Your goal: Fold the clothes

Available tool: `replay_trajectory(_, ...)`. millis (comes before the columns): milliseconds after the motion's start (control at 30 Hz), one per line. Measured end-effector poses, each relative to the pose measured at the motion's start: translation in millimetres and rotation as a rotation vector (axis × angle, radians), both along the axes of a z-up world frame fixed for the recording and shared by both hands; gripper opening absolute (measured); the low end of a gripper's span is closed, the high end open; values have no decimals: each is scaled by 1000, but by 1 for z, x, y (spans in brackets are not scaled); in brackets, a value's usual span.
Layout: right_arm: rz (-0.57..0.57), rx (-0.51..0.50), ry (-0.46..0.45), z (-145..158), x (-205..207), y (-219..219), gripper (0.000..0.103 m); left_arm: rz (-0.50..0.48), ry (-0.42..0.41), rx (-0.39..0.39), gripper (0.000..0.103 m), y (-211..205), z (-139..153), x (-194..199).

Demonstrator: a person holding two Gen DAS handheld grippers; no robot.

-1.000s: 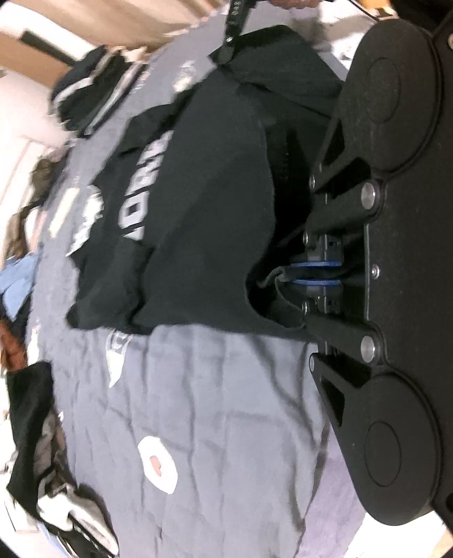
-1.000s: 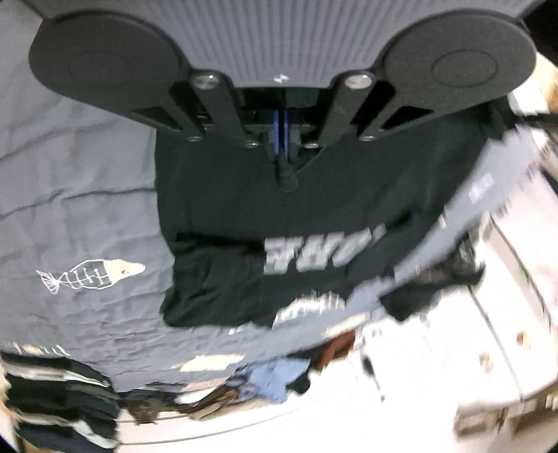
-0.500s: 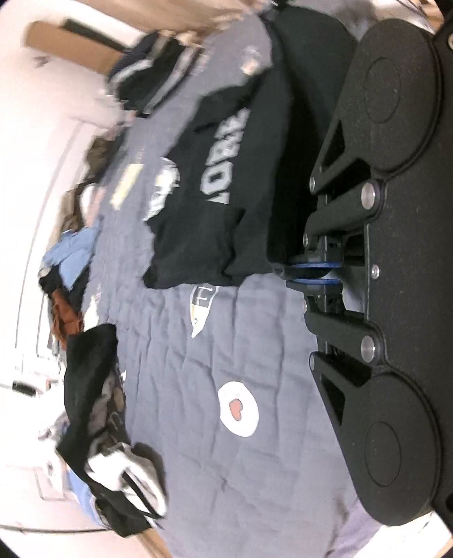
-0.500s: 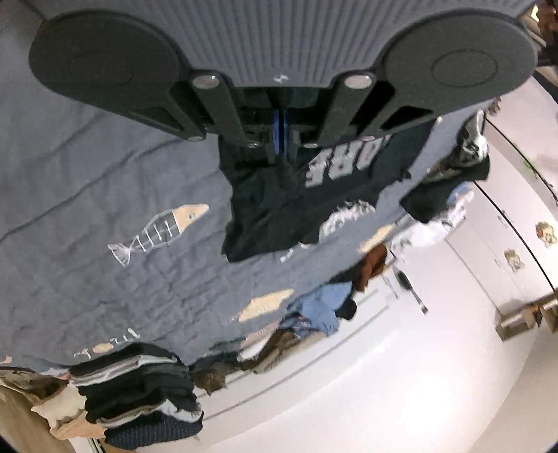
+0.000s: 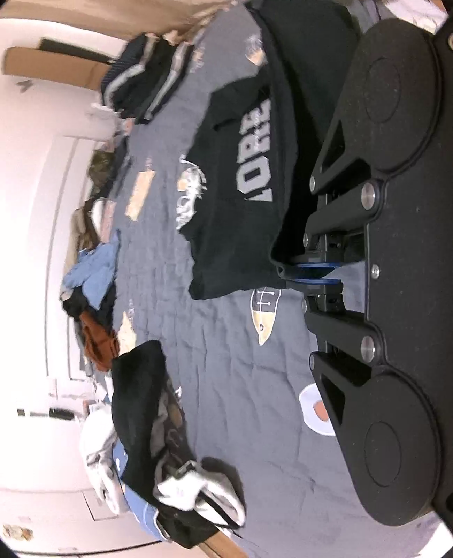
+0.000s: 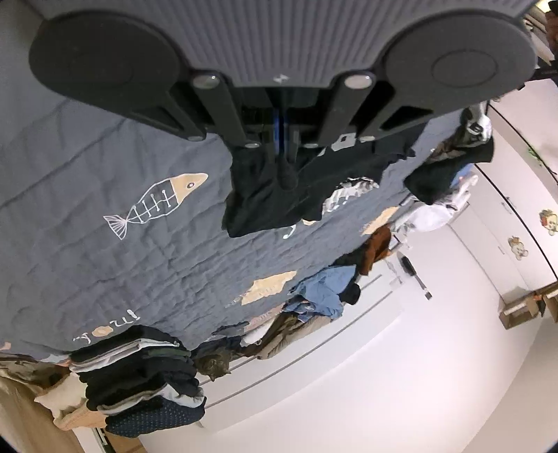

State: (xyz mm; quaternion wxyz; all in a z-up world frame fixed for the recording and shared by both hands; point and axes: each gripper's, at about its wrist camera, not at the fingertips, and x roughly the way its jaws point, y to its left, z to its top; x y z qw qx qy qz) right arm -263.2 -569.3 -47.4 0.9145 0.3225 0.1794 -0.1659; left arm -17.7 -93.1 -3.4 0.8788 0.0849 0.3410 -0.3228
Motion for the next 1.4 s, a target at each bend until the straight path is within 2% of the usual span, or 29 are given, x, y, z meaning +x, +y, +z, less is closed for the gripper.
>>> replay_trajectory(233,-7,-24,82,-20,33,-12,2,52,41,13,6,-23,-41,32)
replay_trajectory(400,-18,-14,102,-31,48,-21,2,82,57,-37,6,-29,-54,46)
replay_trajectory(567,-43,-12,63,-25,51,-25,2,105,35,-101,6,-28,-50,51)
replay_trajectory(633,-44,-17,79,-27,54,-25,2,101,56,-69,6,-31,-57,54)
replay_trajectory(833,0,-48,265,-64,73,-20,4,93,148,36,7,-39,-93,61)
replay_trajectory(933,22,-50,280,-57,72,-16,6,106,167,-20,9,-25,-82,57)
replay_trajectory(1000,25,-48,268,-46,67,-16,7,133,181,-63,21,-11,-73,53)
replay_trajectory(1100,20,-25,233,-31,55,-14,11,172,162,-87,32,9,-63,43)
replay_trajectory(1233,45,14,230,-27,44,-2,21,188,153,-125,32,22,-54,22)
replay_trajectory(1400,91,52,250,-26,33,20,27,141,122,-99,33,20,-53,-17)
